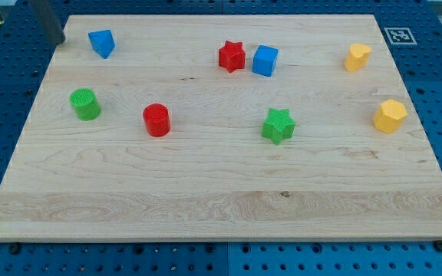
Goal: Move the blue triangle diagonally to the green circle
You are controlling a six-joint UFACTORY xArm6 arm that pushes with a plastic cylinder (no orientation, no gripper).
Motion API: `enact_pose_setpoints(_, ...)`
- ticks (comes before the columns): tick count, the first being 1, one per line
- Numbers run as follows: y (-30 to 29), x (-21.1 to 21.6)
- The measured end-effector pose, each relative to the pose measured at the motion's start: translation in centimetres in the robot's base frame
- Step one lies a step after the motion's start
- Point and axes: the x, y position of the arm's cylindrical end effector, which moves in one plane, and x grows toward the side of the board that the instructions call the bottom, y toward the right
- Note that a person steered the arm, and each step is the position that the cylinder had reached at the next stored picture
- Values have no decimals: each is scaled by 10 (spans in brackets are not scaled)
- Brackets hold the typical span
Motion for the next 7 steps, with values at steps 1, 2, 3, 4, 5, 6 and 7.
enact_pose_setpoints(1, 74, 25)
enact_pose_setpoints(2, 170, 32)
enact_pose_setpoints(3, 160, 45)
enact_pose_setpoints(4, 84, 54)
enact_pose_setpoints(5, 1, 29)
enact_pose_setpoints(6, -9, -11)
enact_pose_setpoints(7, 40, -23)
